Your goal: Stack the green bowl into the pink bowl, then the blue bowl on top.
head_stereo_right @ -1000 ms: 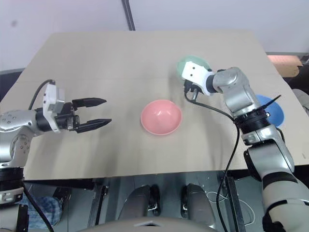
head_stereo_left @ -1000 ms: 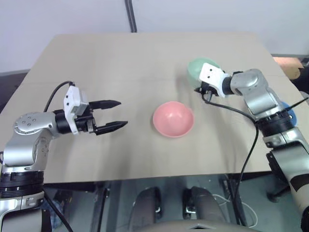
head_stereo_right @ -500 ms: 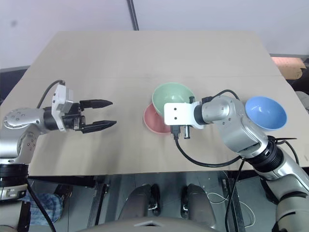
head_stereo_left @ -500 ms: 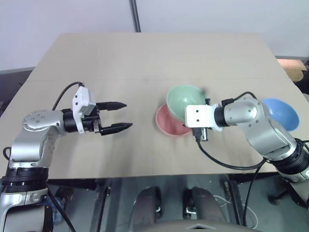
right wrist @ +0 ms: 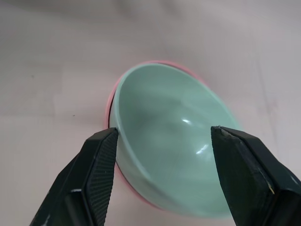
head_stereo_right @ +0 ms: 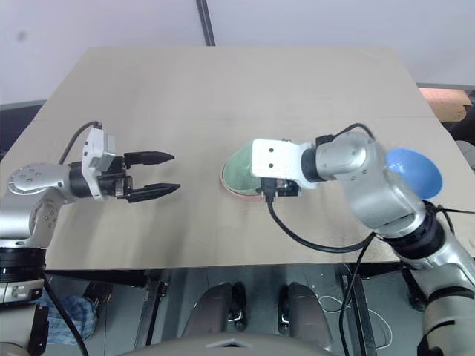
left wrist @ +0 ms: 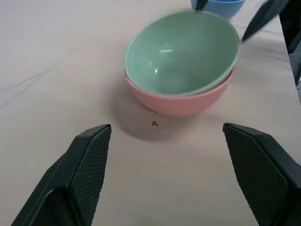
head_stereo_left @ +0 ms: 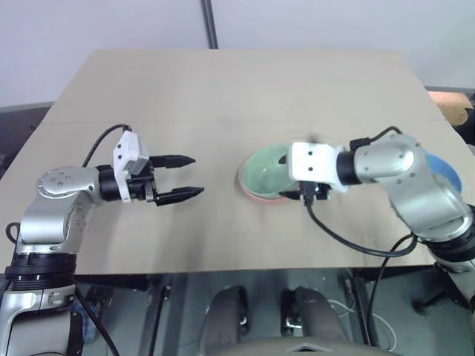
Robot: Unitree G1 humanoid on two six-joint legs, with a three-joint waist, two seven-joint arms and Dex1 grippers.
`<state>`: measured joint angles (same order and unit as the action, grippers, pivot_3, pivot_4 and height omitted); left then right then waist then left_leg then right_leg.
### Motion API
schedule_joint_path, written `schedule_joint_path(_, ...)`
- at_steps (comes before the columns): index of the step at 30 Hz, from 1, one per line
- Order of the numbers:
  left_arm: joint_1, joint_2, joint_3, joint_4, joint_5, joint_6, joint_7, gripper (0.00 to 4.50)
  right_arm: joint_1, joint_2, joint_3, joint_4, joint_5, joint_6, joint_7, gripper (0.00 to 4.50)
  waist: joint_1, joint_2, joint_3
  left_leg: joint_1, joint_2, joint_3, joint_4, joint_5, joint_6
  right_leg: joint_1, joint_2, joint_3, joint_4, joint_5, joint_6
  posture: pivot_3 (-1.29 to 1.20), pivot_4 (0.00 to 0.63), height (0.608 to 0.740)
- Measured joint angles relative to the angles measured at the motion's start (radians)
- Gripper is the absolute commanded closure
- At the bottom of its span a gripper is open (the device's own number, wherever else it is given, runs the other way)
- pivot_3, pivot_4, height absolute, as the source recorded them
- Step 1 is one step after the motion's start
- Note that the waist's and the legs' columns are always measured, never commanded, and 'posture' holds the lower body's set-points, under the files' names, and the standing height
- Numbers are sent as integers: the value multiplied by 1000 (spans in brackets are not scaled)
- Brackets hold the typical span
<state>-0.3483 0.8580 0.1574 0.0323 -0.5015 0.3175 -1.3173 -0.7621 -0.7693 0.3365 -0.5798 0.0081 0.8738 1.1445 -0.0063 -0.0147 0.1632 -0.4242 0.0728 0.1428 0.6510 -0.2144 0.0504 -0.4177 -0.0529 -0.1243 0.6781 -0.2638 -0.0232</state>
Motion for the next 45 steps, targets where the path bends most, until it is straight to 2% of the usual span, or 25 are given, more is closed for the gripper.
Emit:
schedule_joint_path(2,1,1,-1,9,0,0,-6,454,48,-90,-86,-4,38,35,21,1055,2,0,0,-1,0,0,0,0,0,-1,0,0,0,0,0,0,150,740)
schedule_joint_path(5,-3,0,-4,16,1,-4,-8,454,146,-192,-141,2,53,36,22,1055,1,0,0,-3,0,-1,0,0,0,-2,0,0,0,0,0,0,150,740)
schedule_joint_path(11,-17,-3,-10,26,1,-19,-11,454,312,-289,-246,152,30,7,-86,1055,-5,0,0,-4,0,0,1,0,0,-4,0,0,1,0,0,0,150,740)
schedule_joint_path(17,-31,-13,-14,42,1,-28,-30,454,433,-318,-344,305,-27,-135,-214,1055,-4,0,0,-5,0,0,1,0,0,-5,0,0,1,0,0,0,150,740)
schedule_joint_path(28,-63,-25,-43,67,2,-40,-61,454,527,-315,-366,355,-34,44,-288,1055,-5,0,0,-5,0,0,1,0,0,-5,1,1,1,0,0,0,150,740)
schedule_joint_path(35,-69,-43,-29,65,-56,-28,-75,454,530,-304,-334,363,-25,60,-295,1055,-4,0,0,-5,0,0,1,0,0,-5,1,1,1,0,0,0,150,740)
schedule_joint_path(38,-80,-53,4,57,-92,-20,-72,454,530,-304,-327,363,-21,61,-299,1682,-4,0,0,-5,0,0,2,0,0,-5,1,1,1,0,1,0,150,740)
schedule_joint_path(44,-81,-58,31,31,-131,-10,-75,454,530,-304,-313,362,-12,61,-303,4431,-4,0,0,-5,0,0,2,0,0,-5,1,1,1,0,1,0,150,740)
schedule_joint_path(45,-80,-58,31,28,-131,-7,-77,454,529,-304,-312,362,-11,60,-305,4431,-4,0,0,-5,0,0,2,0,0,-5,1,1,1,0,1,0,150,740)
